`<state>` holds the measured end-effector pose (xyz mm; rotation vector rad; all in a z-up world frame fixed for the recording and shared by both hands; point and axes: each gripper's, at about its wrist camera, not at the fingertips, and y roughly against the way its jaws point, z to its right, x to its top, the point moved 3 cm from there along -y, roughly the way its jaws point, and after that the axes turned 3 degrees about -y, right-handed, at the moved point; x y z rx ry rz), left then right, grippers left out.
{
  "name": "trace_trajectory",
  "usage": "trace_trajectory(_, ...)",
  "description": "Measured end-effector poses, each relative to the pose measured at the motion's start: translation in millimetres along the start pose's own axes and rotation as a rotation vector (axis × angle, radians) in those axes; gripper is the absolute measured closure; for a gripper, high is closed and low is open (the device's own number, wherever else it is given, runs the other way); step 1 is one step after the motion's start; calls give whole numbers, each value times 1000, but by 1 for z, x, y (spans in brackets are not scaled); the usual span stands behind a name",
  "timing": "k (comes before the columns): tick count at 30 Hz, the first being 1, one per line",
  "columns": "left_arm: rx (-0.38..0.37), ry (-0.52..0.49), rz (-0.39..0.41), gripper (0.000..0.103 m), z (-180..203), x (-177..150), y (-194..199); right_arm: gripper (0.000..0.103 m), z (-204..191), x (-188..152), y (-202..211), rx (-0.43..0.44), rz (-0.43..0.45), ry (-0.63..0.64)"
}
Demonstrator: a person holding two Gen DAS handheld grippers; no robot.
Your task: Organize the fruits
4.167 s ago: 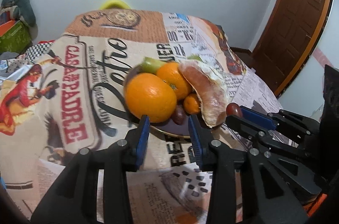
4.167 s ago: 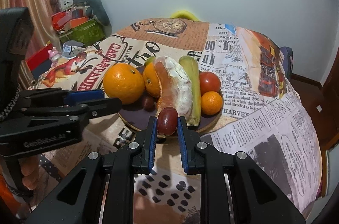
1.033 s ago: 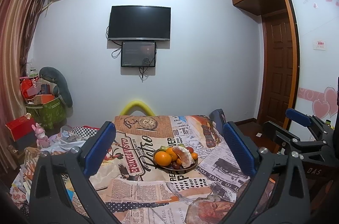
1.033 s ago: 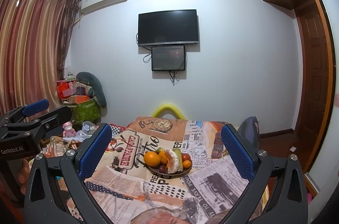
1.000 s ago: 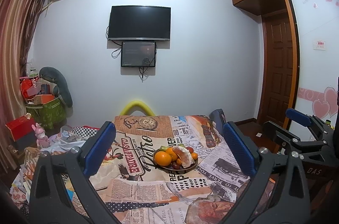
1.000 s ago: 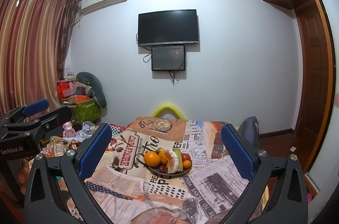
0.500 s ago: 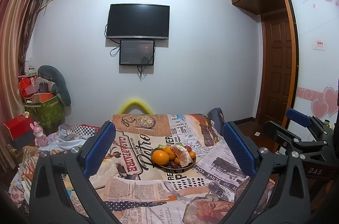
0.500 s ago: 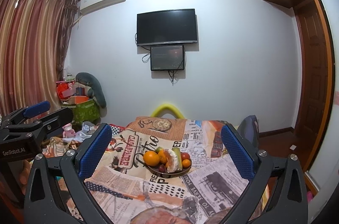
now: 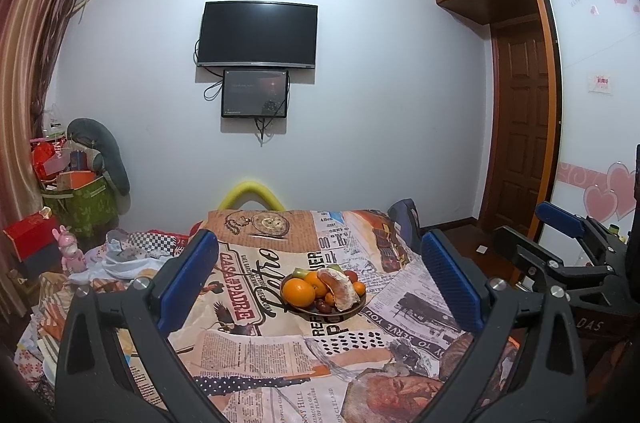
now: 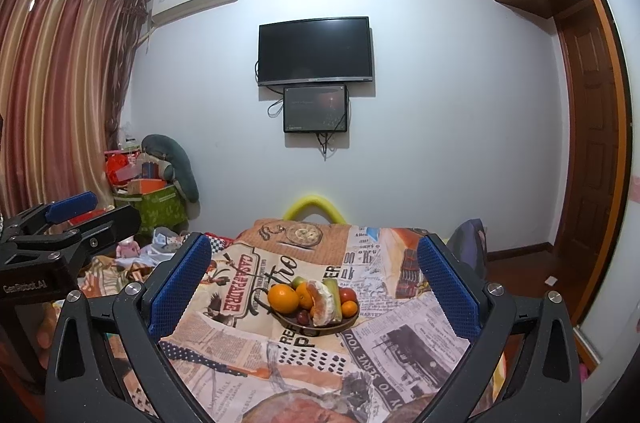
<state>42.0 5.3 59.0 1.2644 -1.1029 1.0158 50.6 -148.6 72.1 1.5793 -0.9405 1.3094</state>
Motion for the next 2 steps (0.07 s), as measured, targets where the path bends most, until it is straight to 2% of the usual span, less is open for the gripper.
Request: trace_trajectory(2, 0, -1, -3, 0, 0, -1, -1, 0, 0, 0, -1, -1, -3, -1)
